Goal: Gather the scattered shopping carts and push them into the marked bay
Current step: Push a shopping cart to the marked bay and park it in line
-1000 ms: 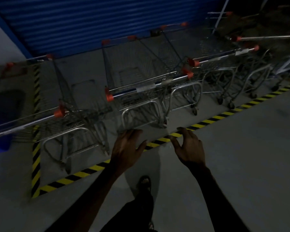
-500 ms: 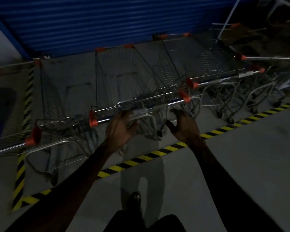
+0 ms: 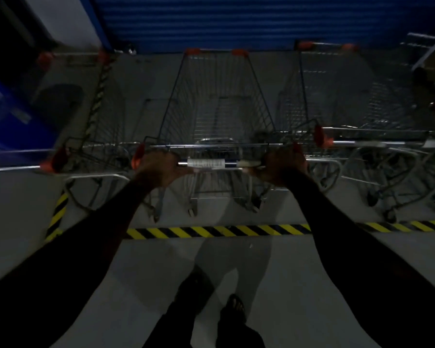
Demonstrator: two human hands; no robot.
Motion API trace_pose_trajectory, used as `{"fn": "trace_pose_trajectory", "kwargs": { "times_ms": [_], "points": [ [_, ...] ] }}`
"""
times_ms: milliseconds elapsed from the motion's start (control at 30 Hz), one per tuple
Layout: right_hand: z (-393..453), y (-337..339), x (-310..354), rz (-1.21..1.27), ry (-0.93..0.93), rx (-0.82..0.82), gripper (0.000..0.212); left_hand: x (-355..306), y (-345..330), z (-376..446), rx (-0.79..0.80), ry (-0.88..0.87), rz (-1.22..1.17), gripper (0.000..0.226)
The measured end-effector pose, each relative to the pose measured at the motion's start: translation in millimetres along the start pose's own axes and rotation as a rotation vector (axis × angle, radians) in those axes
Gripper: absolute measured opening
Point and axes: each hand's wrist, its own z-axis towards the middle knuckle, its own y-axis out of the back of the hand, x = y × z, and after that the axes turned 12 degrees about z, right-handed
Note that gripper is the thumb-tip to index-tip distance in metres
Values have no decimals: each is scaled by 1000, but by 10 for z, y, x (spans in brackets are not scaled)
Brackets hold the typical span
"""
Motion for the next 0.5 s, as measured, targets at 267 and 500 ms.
{"fn": "trace_pose_trajectory", "kwargs": {
  "times_ms": [267,500],
  "points": [
    [-212,-2,-82,45,151,23,118,-242,111,-380,112,58,9,96],
    [-797,-38,23,-42,170,52,95,-257,-251,-857,64,73,130,119]
  ]
}}
